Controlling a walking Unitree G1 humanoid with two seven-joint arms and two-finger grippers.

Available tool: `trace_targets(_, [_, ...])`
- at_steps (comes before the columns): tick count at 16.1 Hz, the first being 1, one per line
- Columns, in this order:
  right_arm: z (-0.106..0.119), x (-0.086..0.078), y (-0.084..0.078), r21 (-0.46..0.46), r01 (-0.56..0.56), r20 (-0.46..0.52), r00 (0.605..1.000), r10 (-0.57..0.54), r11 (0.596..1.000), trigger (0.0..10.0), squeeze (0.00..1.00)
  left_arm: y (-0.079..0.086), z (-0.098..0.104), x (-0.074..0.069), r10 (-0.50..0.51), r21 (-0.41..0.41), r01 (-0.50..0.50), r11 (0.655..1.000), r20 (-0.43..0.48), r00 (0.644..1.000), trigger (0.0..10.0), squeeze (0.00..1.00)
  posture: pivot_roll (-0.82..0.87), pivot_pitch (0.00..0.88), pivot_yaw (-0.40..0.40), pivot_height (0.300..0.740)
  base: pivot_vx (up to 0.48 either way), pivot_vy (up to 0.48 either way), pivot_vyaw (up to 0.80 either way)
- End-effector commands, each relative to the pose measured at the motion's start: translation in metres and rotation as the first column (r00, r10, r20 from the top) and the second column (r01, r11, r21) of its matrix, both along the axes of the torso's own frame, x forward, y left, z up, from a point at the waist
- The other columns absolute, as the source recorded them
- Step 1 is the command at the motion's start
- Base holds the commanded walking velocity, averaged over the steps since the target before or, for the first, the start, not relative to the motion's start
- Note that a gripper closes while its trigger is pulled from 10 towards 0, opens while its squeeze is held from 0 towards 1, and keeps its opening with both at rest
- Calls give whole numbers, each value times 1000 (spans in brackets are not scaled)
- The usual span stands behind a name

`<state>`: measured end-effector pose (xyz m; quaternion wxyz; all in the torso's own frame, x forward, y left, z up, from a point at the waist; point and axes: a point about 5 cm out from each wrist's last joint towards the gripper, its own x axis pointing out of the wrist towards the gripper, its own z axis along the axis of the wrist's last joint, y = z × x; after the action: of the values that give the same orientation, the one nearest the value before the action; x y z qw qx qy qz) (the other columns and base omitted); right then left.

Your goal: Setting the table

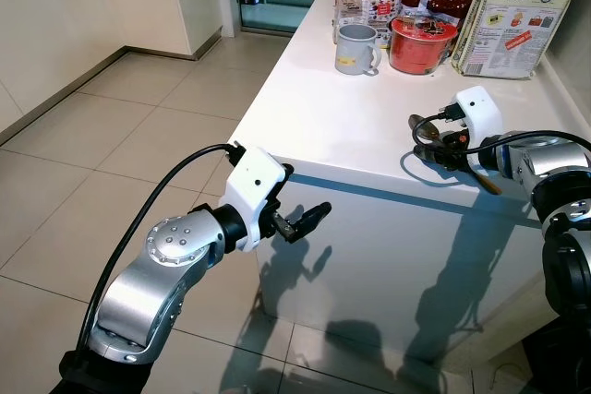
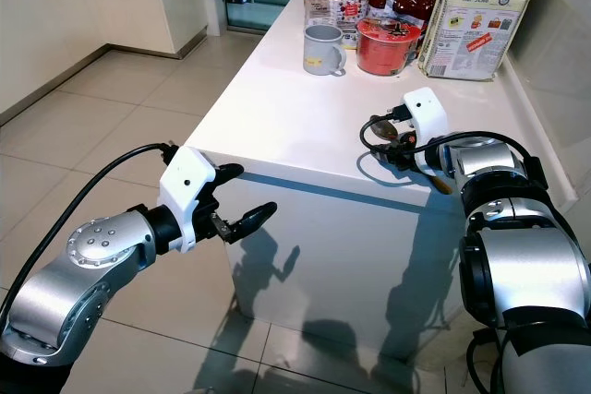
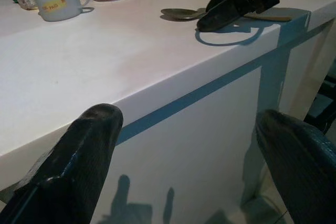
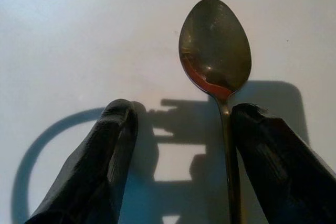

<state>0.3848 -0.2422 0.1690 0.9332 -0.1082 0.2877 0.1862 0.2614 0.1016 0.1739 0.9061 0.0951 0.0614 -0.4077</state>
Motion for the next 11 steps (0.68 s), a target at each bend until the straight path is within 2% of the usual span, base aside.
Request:
trace_targets(1, [-16,-10,-11,-33,32,-87,996,-35,999,0,0,-3,2,1,-12,10,12,1000,9,1000,10000,0,24,0,21,740,0,0,0])
trace_targets(11, [-11,-7,-12,-11,57,-53,997,-57,998,0,0,-2,3,8,13,19,-13,1000,33,999,10000,0,30,0,8,740,0,0,0])
